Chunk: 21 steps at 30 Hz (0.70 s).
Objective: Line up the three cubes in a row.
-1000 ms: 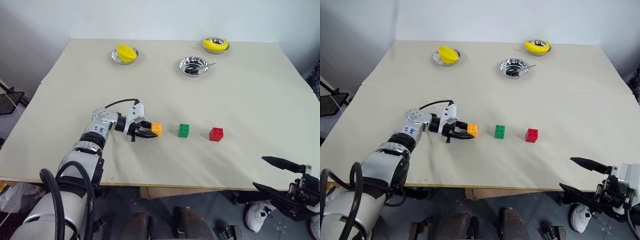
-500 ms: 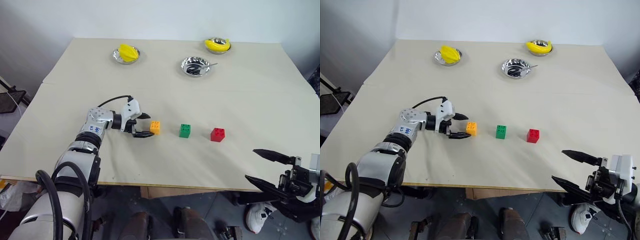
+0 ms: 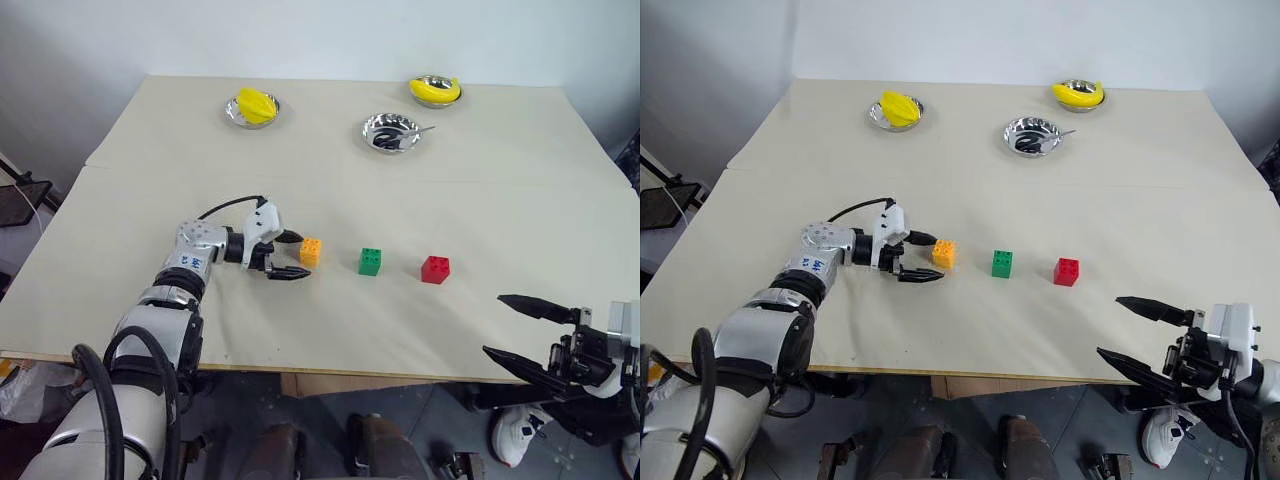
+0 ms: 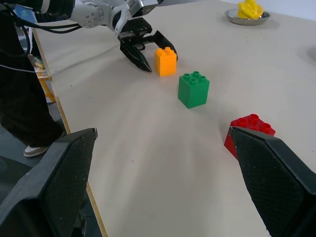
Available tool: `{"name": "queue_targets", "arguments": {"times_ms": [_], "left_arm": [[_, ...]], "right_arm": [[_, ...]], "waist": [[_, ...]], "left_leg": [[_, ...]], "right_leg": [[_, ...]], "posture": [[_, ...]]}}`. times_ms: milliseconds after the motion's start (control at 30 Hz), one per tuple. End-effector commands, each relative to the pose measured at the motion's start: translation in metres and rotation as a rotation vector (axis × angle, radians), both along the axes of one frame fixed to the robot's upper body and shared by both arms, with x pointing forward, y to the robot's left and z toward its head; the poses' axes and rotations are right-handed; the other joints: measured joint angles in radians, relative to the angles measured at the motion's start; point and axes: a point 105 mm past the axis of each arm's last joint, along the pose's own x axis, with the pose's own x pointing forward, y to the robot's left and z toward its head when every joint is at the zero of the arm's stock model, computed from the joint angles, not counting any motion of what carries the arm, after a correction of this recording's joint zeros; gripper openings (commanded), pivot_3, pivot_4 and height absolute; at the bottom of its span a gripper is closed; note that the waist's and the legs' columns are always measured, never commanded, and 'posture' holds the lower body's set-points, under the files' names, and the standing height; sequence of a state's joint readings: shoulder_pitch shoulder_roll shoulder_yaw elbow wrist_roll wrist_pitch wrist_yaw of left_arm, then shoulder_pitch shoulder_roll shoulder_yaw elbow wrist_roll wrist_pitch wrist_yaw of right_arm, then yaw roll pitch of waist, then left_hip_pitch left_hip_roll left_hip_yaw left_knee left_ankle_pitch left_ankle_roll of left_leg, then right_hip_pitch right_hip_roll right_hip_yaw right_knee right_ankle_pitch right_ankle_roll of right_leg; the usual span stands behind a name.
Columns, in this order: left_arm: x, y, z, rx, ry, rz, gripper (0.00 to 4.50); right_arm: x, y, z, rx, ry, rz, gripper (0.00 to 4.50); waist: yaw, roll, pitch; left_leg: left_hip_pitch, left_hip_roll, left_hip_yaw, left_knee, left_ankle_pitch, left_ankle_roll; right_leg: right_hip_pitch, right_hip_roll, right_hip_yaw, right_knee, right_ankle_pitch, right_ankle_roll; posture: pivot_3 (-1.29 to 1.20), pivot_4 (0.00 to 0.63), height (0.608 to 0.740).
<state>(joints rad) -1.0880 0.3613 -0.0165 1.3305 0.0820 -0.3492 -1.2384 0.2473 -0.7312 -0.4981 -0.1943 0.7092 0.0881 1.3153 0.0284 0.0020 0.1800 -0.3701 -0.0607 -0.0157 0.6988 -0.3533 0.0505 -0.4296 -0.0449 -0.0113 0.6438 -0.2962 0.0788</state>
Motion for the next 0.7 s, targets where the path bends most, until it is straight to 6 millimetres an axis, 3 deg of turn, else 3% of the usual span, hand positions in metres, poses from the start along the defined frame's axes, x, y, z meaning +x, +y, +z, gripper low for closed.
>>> {"name": "queue_targets", "arguments": {"times_ms": [33,367,500,600,700], "left_arm": [[0.001,-0.004,0.008,-0.026,-0.034,-0.016,4.36],[-0.004,-0.006,0.006,-0.026,-0.010,-0.052,4.36],[0.000,0.017,0.014,-0.036,-0.069,0.012,4.36],[0.005,0.041,0.040,-0.107,-0.159,0.075,4.36],[-0.004,0.064,0.061,-0.131,-0.221,0.046,4.36]], "right_arm": [[0.001,0.001,0.003,0.003,-0.014,0.009,4.50],[0.004,0.004,0.000,0.007,-0.014,0.014,4.50],[0.007,0.004,-0.002,0.006,-0.013,0.022,4.50],[0.012,0.004,-0.002,0.004,-0.021,0.033,4.50],[0.015,0.003,-0.002,-0.004,-0.022,0.058,4.50]], "waist": [[0.001,0.000,0.000],[0.000,0.000,0.000],[-0.002,0.000,0.000],[-0.006,0.000,0.000],[-0.005,0.000,0.000]], "left_leg": [[0.000,0.000,0.000,0.000,0.000,0.000],[0.000,0.000,0.000,0.000,0.000,0.000],[0.000,0.000,0.000,0.000,0.000,0.000],[0.000,0.000,0.000,0.000,0.000,0.000],[0.000,0.000,0.000,0.000,0.000,-0.001]], "right_leg": [[0.000,0.000,0.000,0.000,0.000,0.000],[0.000,0.000,0.000,0.000,0.000,0.000],[0.000,0.000,0.000,0.000,0.000,0.000],[-0.001,0.000,0.000,0.001,0.000,0.000],[-0.001,0.000,0.000,0.001,0.000,0.000]], "posture": [[0.00,0.150,0.740],[0.00,0.150,0.740],[0.00,0.150,0.740],[0.00,0.150,0.740],[0.00,0.150,0.740]]}}
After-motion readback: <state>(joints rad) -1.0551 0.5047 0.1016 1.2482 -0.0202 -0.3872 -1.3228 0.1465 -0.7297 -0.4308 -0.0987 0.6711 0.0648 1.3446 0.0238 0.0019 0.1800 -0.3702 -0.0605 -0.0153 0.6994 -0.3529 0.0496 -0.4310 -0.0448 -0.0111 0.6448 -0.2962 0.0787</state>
